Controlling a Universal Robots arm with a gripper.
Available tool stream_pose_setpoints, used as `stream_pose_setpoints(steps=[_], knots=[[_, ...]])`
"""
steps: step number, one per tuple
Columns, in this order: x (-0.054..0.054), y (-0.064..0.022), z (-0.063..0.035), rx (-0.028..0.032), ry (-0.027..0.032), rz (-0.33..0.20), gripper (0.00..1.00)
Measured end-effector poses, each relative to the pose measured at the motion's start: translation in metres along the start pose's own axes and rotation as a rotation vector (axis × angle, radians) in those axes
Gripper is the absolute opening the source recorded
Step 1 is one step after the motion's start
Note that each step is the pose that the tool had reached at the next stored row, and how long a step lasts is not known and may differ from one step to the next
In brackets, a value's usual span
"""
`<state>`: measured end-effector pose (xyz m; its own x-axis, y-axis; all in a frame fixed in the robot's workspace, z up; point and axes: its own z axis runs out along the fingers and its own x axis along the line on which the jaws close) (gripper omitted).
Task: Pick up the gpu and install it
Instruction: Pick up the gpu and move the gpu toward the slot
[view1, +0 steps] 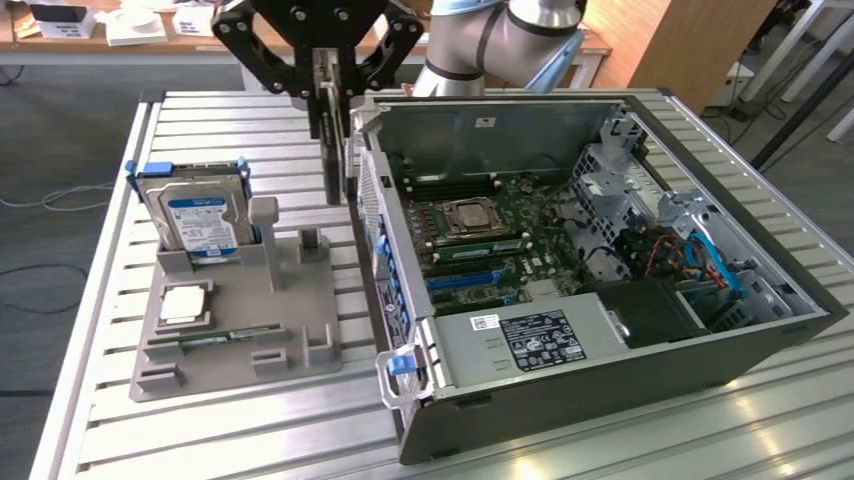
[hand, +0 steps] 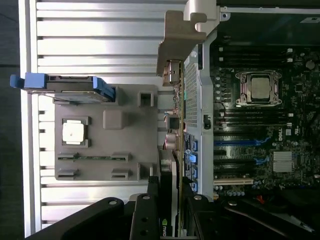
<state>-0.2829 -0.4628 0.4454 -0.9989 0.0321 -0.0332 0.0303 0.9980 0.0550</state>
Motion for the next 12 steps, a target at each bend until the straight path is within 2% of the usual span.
stream_pose_setpoints(steps=[5, 12], knots=[[-0.021, 0.0006, 0.0007, -0.0005, 0.0025, 0.000, 0.27], [-0.053, 0.0016, 0.0018, -0.0057, 0.0040, 0.001, 0.27]])
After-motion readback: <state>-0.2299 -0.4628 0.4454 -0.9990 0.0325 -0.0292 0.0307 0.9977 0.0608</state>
